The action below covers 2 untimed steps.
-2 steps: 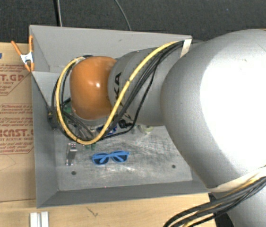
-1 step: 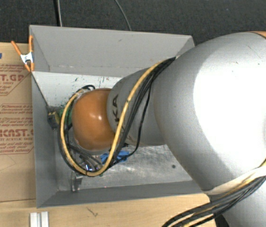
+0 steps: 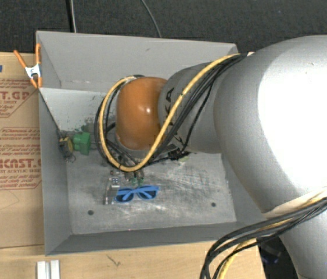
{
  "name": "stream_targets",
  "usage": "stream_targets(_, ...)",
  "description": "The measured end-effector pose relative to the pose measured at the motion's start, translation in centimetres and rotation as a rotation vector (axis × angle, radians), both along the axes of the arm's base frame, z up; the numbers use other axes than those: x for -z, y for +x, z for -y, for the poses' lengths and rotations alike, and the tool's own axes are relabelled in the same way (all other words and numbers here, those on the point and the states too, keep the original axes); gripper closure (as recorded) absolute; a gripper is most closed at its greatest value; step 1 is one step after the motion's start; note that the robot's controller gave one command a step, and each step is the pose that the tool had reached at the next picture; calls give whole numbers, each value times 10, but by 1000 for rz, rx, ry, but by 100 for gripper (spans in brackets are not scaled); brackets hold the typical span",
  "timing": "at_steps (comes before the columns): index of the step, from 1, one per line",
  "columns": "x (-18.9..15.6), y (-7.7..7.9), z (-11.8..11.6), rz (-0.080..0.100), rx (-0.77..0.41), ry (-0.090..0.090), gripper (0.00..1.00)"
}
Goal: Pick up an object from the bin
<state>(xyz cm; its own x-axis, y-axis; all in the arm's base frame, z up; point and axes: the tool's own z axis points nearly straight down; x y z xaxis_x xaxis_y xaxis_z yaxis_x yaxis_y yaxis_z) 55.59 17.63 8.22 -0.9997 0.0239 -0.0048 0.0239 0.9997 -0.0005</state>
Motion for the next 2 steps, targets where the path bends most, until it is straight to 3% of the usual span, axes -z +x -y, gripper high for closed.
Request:
stream_targets(1, 8, -57, 62, 13, -52, 6, 0)
stream_targets(2, 7, -56, 60, 6, -54, 5, 100)
